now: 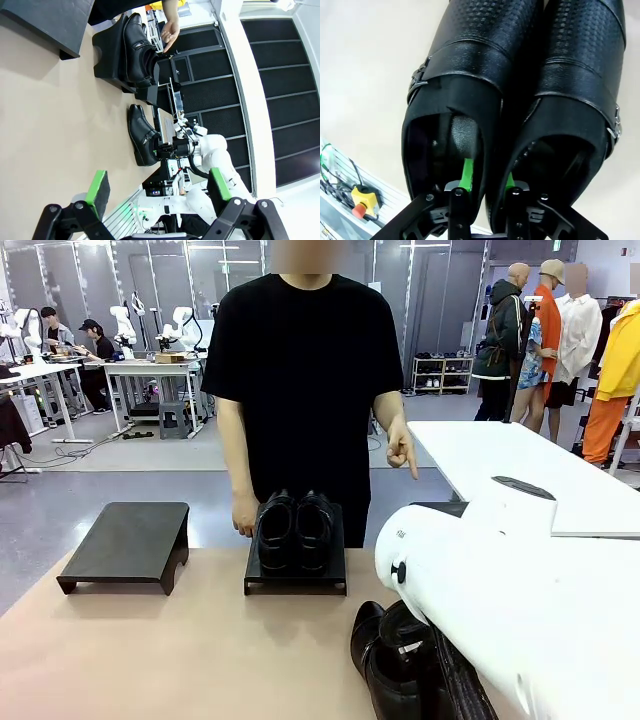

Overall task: Place the shoes on the stand as instructed by the person.
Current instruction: Pick up another pair of Shoes and place it on the Shoes Stand indicated by the person.

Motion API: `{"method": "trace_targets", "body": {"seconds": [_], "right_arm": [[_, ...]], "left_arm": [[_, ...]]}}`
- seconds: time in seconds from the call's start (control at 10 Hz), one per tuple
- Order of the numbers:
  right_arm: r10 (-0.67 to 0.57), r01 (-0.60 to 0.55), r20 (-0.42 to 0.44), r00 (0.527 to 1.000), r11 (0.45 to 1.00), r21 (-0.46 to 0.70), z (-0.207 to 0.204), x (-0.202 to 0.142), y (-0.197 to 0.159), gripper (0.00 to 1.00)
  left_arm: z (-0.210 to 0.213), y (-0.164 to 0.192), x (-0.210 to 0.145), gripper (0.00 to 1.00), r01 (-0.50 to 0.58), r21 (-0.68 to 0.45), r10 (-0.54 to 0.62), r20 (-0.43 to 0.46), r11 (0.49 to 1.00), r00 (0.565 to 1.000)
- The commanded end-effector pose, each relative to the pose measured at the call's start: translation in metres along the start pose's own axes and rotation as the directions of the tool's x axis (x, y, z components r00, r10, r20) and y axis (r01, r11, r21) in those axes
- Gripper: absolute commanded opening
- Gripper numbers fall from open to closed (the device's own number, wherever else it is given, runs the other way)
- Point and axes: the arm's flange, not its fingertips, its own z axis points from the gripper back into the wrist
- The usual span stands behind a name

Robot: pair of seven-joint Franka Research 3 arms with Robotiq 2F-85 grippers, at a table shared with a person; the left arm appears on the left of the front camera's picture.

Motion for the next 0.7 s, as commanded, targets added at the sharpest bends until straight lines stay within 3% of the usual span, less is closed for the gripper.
{"method": "trace_targets", "body": {"seconds": [0.0, 0.4, 0.6], "right_arm": [[0.013, -0.013, 0.032, 0.999, 1.0, 0.02, -0.005, -0.017, -0.005, 0.0], [0.019, -0.02, 0.038, 0.999, 0.999, 0.026, 0.004, -0.016, -0.002, 0.0], [0.073, -0.074, 0.047, 0.996, 0.997, 0.021, 0.04, -0.015, -0.001, 0.0]], "left_arm": [[0.0, -0.002, 0.002, 1.0, -0.007, -0.021, 0.008, 0.008, 1.0, 1.0], [0.0, -0.002, 0.002, 1.0, -0.007, -0.021, 0.008, 0.008, 1.0, 1.0], [0.0, -0.002, 0.002, 1.0, -0.007, -0.021, 0.008, 0.008, 1.0, 1.0]]}}
